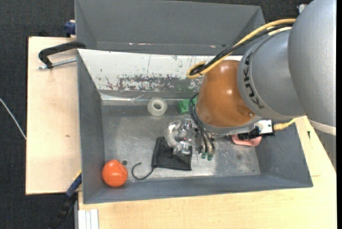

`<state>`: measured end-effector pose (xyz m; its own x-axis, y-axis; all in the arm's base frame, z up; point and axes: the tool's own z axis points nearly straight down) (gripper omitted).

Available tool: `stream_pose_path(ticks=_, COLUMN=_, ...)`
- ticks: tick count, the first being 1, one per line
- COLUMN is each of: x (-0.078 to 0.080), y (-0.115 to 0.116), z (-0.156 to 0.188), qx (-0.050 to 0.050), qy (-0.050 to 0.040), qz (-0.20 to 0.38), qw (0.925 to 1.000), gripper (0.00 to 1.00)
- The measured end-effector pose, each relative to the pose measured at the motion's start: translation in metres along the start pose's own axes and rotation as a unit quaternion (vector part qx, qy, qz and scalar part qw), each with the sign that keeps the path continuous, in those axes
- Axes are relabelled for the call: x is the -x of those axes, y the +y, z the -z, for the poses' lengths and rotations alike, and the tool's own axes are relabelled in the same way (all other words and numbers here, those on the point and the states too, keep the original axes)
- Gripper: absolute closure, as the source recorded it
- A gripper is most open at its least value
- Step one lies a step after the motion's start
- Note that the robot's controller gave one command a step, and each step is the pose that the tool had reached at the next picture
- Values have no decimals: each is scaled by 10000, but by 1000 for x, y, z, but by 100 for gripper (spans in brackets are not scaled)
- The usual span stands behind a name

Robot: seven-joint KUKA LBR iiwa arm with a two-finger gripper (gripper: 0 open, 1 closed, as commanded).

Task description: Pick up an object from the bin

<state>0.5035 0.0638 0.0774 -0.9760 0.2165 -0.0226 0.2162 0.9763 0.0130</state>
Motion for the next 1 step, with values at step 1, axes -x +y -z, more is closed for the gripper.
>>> stream_pose_path(ticks=1, x=0, y=0, z=0, qx=0, qy=0, qz=1, qw=10000, gripper=100)
